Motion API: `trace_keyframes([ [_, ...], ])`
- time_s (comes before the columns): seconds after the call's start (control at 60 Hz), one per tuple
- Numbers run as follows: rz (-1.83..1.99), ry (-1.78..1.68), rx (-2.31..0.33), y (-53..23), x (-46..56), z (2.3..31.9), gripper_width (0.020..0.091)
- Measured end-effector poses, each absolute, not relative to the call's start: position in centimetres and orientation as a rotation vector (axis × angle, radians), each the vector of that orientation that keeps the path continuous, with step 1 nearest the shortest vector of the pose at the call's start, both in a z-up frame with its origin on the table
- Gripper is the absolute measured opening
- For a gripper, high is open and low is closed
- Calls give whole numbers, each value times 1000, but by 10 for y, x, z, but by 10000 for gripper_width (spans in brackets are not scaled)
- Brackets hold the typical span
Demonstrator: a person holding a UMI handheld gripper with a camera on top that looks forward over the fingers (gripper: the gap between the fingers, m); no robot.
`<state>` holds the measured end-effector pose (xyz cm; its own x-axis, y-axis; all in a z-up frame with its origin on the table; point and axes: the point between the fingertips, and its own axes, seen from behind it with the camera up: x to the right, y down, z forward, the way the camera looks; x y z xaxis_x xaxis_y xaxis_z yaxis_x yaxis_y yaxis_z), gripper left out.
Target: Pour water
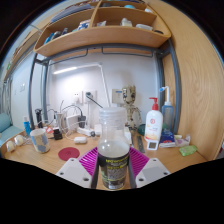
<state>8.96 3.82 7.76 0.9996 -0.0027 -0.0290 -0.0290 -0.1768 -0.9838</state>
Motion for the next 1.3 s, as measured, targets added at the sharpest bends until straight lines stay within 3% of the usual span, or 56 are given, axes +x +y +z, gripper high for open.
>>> trace_keyframes([
  [0.283, -7, 10, -1765, 44, 90, 76, 270],
  [0.5, -110, -26, -1779, 47, 90, 79, 270],
  [0.667, -443, -389, -1711, 69, 59, 103, 273],
  [0.983, -1048, -1172, -1246, 132, -68, 143, 271],
  [1.3, -1456, -1534, -782, 162, -139, 157, 270],
])
